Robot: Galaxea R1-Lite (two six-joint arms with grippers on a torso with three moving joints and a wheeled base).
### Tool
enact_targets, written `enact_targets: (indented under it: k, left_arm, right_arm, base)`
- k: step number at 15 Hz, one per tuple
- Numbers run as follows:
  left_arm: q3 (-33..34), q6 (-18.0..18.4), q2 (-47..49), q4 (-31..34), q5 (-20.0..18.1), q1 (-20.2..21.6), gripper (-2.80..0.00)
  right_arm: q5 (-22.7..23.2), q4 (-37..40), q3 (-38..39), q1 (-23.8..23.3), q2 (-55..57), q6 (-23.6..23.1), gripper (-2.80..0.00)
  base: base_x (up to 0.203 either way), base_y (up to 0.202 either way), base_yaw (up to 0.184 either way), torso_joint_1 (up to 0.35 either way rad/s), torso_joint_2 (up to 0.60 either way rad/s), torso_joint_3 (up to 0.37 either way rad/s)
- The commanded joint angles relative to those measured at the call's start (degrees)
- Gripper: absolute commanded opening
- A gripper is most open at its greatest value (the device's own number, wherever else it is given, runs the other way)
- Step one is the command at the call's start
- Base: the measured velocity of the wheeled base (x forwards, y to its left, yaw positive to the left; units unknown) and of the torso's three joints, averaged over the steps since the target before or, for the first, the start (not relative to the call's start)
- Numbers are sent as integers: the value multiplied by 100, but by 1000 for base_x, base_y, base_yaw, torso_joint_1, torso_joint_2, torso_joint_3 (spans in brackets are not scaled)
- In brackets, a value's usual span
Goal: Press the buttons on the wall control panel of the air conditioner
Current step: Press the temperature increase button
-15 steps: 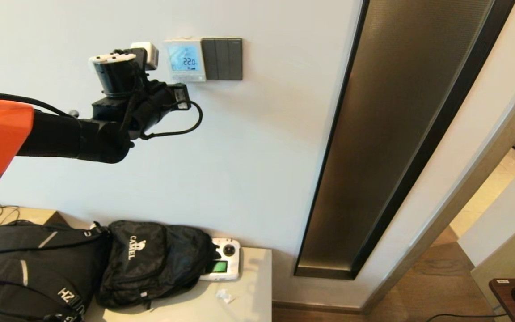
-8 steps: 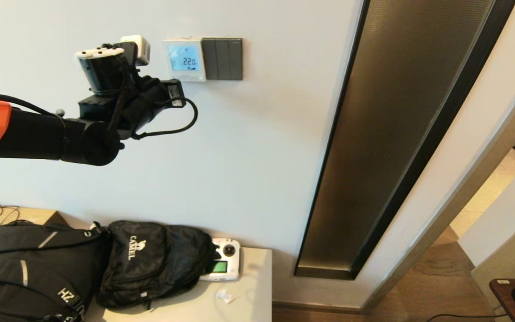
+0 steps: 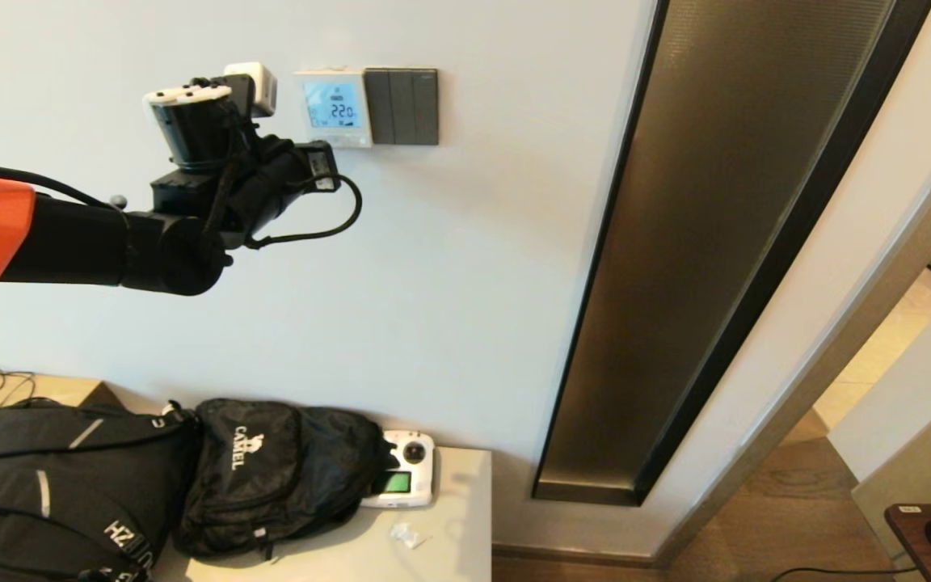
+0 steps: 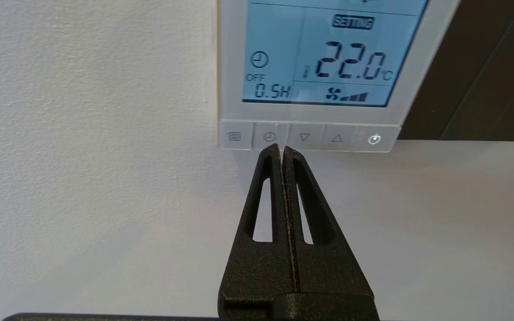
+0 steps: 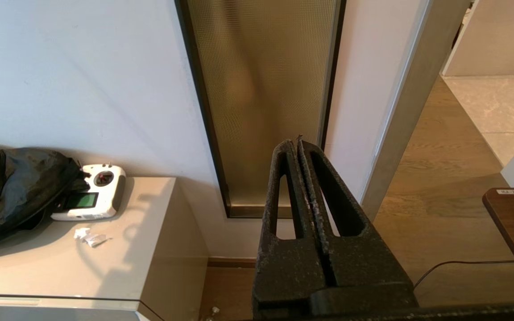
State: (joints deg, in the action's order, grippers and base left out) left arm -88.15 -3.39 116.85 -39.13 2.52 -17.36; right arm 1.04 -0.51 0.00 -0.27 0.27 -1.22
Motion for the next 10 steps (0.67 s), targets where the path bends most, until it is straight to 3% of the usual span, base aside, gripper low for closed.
enact_targets:
  k: [1, 10]
  left_arm:
    - [-9, -4, 21, -24, 3, -48, -280]
    - [-190, -5, 157, 62, 3, -127, -280]
  right_arm:
    - [2, -2, 9, 0, 8, -1, -280]
    - [2, -2, 9, 0, 8, -1, -280]
  base:
    - [0, 0, 0, 0, 0, 0]
    - [0, 0, 0, 0, 0, 0]
